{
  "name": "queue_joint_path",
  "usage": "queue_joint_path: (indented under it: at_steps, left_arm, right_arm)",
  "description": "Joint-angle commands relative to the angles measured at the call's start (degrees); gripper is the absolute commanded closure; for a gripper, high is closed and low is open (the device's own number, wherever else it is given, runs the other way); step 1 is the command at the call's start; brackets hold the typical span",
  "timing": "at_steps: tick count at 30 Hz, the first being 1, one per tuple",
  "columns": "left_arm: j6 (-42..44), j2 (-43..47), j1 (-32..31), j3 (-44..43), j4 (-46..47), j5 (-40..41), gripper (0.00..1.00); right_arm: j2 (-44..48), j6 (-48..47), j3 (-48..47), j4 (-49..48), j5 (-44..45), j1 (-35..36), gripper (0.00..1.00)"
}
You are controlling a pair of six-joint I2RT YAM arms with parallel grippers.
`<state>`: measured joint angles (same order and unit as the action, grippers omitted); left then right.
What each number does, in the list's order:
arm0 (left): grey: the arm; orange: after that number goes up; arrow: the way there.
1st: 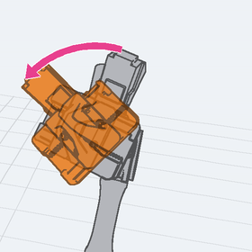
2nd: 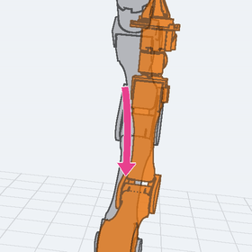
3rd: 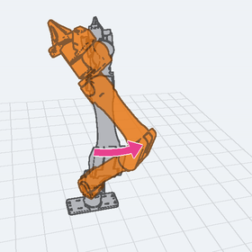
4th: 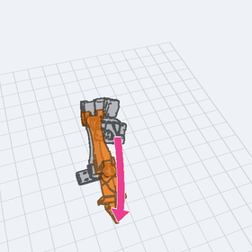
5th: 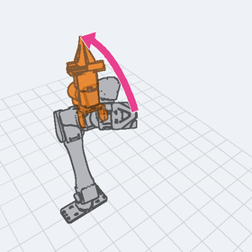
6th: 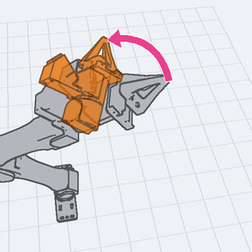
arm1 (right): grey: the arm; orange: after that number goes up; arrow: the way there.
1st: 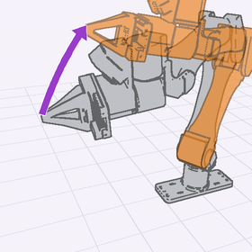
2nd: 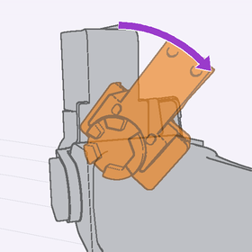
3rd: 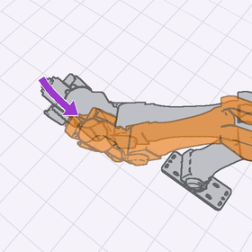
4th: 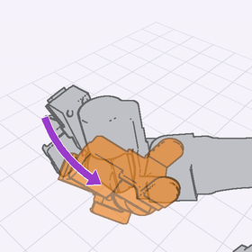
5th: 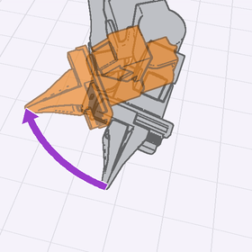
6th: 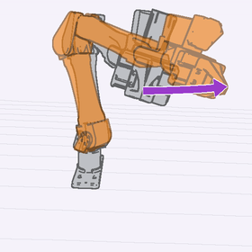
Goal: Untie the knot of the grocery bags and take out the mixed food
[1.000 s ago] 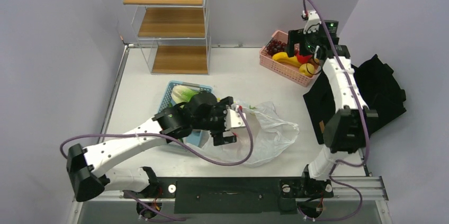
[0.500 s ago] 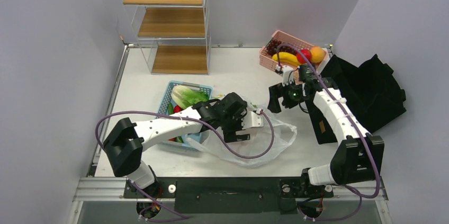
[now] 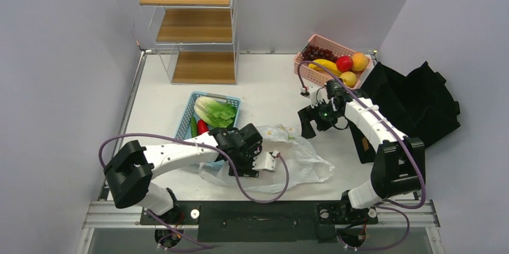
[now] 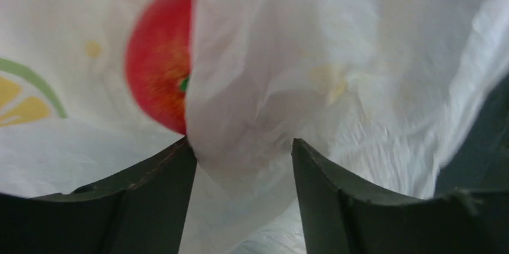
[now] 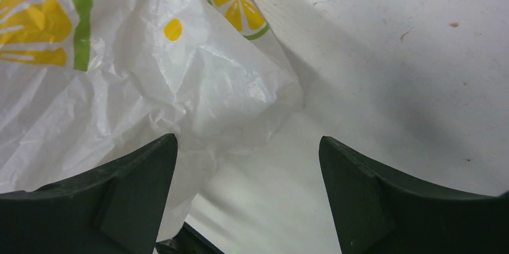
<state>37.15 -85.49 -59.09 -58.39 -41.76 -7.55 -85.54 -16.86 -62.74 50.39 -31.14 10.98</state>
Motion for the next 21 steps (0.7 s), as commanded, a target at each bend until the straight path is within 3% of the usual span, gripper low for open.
queue_joint_path:
  at_steps: [1, 5, 7, 9, 12, 14, 21]
  left_arm:
    - [3.58, 2.70, -0.71, 5.20, 1.07, 2.04, 0.51]
    - [5.60, 3.59, -1.48, 10.04, 5.62, 4.05, 0.64]
    - [5.57, 4.78, -2.37, 12.35, 9.02, 4.93, 0.64]
    - [3.83, 7.00, -2.47, 12.22, 9.27, 3.53, 0.59]
    - [0.17, 13.72, -0.57, 8.22, 9.08, -5.01, 0.38]
    - [-2.79, 17.28, -0.20, 5.79, 9.88, -8.50, 0.30]
    - [-11.60, 18.19, -0.49, -0.40, 13.92, -8.24, 0.25]
  right_arm:
    - [-0.43, -1.84, -0.03, -0.79, 3.49, 0.80, 0.17]
    - [-1.44, -1.53, -0.11, -1.02, 4.25, 1.26, 0.17]
    - [-1.60, -1.14, -0.16, -1.26, 4.25, 1.36, 0.18]
    - [-1.53, -0.64, -0.42, -1.48, 4.06, 1.40, 0.18]
    - [-0.96, 0.37, -1.22, -1.44, 2.79, 1.45, 0.18]
    - [-0.52, 1.06, -1.86, -1.50, 1.98, 1.51, 0.18]
    - [0.28, 3.15, -4.11, -1.20, 0.43, 1.59, 0.18]
